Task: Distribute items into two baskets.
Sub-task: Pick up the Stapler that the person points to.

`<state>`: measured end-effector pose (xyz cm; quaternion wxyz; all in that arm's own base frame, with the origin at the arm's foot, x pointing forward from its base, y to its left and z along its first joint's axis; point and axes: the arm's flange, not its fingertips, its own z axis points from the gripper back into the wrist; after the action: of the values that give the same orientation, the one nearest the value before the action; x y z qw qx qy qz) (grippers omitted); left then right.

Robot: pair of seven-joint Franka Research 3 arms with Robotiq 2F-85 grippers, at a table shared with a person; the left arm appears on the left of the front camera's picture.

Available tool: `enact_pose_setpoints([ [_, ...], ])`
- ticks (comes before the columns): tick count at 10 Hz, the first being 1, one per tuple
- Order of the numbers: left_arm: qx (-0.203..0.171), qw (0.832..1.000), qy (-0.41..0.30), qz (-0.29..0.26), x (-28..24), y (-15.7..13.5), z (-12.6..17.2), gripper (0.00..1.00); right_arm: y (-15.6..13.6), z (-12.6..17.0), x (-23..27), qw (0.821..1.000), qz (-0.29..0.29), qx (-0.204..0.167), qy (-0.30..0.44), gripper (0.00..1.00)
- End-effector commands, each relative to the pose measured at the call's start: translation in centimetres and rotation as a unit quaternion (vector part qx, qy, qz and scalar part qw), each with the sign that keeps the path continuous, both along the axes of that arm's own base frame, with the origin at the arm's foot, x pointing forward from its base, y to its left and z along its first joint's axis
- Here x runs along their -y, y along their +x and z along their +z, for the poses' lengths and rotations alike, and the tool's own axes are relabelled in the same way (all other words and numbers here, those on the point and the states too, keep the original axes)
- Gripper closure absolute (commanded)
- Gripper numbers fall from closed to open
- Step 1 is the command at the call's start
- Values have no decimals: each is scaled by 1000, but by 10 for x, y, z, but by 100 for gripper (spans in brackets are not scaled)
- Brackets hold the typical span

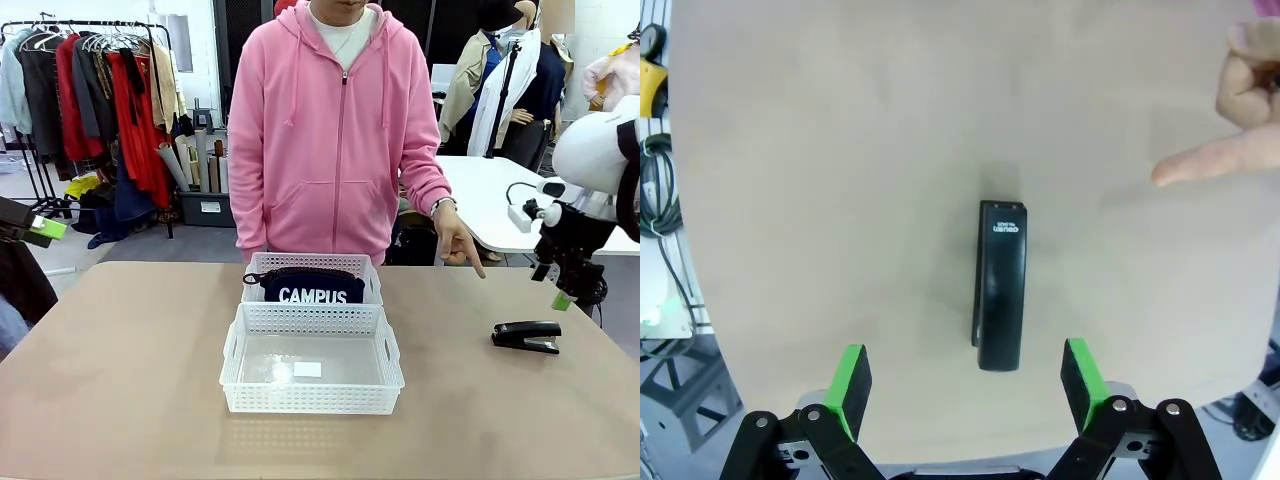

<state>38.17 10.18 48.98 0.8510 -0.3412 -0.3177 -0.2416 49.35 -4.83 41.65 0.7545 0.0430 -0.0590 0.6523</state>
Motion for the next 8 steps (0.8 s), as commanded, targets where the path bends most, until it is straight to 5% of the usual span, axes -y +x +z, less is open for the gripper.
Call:
enact_pose_setpoints([
  [1, 0, 1000, 0, 1, -1, 0, 0, 0, 4, -10, -2, 1000, -6, 3, -10, 0],
  [8, 0, 1000, 0, 1, -1, 0, 0, 0, 19, -50, 0, 1000, 7, -20, -15, 0],
])
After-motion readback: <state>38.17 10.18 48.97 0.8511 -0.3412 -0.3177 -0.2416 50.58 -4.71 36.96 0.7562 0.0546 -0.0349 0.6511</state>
